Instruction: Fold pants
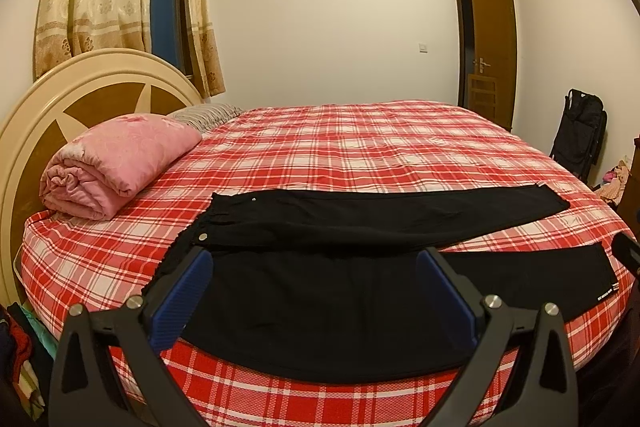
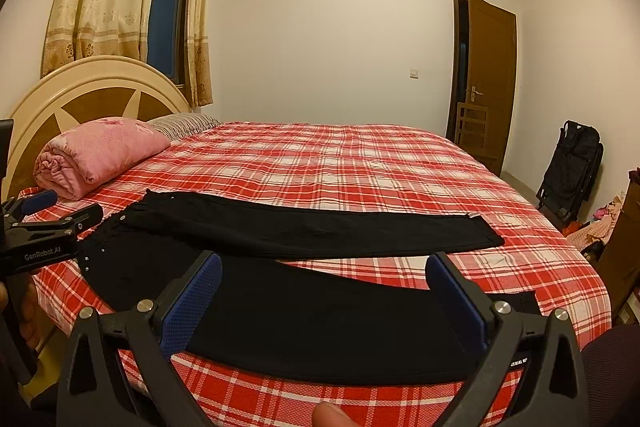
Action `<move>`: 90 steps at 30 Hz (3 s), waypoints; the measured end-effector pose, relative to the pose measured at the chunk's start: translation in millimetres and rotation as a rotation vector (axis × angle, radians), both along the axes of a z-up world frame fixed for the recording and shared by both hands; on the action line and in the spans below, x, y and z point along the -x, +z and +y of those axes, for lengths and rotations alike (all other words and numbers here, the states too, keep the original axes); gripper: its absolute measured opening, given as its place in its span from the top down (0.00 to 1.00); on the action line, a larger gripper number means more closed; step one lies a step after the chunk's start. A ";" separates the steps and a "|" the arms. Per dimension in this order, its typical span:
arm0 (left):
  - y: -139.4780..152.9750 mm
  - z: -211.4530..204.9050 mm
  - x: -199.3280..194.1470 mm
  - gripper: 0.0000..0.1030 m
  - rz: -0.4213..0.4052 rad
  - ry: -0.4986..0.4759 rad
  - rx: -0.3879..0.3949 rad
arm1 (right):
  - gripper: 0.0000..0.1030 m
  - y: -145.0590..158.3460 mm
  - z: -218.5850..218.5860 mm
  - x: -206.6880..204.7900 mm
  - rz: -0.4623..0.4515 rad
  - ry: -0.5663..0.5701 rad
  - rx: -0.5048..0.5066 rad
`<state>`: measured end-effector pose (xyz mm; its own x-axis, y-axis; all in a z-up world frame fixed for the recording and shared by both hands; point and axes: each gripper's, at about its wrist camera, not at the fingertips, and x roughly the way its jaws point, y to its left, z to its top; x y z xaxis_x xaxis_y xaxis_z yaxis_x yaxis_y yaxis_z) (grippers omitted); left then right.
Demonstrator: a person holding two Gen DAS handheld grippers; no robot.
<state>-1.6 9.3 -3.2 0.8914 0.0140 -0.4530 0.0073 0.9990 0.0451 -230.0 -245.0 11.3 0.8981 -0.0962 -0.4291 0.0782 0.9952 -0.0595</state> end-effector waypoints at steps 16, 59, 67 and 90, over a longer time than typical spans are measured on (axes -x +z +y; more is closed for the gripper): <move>0.3 -0.6 -0.6 0.00 0.002 0.000 0.001 | 0.01 -3.5 1.4 0.2 0.006 0.002 0.004; -9.3 3.8 -5.9 0.00 0.023 0.012 0.006 | 0.01 -13.2 2.8 -5.3 0.033 0.016 0.006; -35.6 21.0 -44.8 0.00 0.102 -0.027 -0.015 | 0.01 -47.1 -26.1 -39.6 0.127 -0.006 -0.031; -99.7 188.8 -322.2 0.10 0.367 0.120 -0.061 | 0.37 -104.0 -242.4 -211.7 0.434 -0.272 -0.124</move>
<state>320.6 198.1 -102.9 0.6604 0.1447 -0.7369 -0.0826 0.9893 0.1202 -18.3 -487.4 -92.7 0.5848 -0.2258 -0.7791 0.3290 0.9440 -0.0266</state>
